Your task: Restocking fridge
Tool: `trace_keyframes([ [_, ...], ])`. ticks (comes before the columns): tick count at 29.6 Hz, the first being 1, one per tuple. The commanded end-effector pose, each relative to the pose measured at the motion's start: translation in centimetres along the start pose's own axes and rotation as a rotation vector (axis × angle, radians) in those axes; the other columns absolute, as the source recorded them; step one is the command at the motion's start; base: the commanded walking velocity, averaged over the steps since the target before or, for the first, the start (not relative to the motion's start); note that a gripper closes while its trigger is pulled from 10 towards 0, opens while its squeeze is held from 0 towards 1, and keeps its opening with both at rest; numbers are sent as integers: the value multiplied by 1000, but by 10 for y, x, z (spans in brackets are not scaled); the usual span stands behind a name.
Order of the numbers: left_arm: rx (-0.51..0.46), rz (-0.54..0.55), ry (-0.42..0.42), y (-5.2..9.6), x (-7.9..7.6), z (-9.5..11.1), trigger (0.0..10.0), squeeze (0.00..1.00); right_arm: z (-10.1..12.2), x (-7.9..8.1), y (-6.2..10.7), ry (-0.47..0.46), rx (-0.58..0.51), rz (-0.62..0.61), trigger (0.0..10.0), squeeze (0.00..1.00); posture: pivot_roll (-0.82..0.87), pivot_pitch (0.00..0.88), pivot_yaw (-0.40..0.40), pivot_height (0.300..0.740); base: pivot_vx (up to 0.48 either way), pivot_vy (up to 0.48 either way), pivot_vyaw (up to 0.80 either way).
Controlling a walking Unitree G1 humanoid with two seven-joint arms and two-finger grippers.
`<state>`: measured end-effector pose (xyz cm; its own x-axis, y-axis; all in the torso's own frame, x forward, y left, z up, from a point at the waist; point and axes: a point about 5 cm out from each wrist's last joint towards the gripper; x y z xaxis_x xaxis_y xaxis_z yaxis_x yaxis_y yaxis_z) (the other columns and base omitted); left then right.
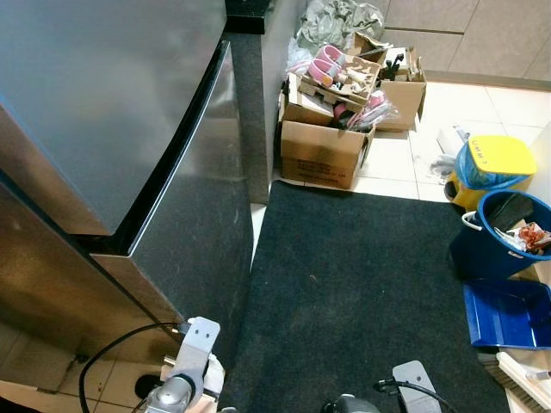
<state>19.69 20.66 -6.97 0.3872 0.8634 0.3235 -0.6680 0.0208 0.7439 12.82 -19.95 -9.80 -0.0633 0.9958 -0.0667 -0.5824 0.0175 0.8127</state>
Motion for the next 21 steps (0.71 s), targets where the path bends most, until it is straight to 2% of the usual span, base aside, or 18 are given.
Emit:
trace_keyframes([
  [1, 35, 10, -10, 3, 5, -9, 10000, 0, -13, 2, 3, -3, 53, 4, 10000, 0, -63, 126, -18, 740, 0, 0, 0],
  [12, 64, 11, -11, 7, 4, -21, 10000, 0, -15, 3, 4, 0, 55, 6, 10000, 0, -62, 126, -17, 740, 0, 0, 0],
  [21, 49, 21, -10, 4, 8, -13, 10000, 0, -9, 2, 2, 4, 48, 4, 10000, 0, -59, 111, -22, 740, 0, 0, 0],
])
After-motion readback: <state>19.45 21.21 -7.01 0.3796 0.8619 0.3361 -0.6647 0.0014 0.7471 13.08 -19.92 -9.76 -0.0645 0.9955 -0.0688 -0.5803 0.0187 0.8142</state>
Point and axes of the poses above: a point about 5 cm out from each wrist's last joint towards the gripper, its own y axis pointing back from the gripper into the wrist, its own z axis along the axis of the wrist's last joint, x = y × z, and after that the axes turned 13 degrees about -y, right-handed
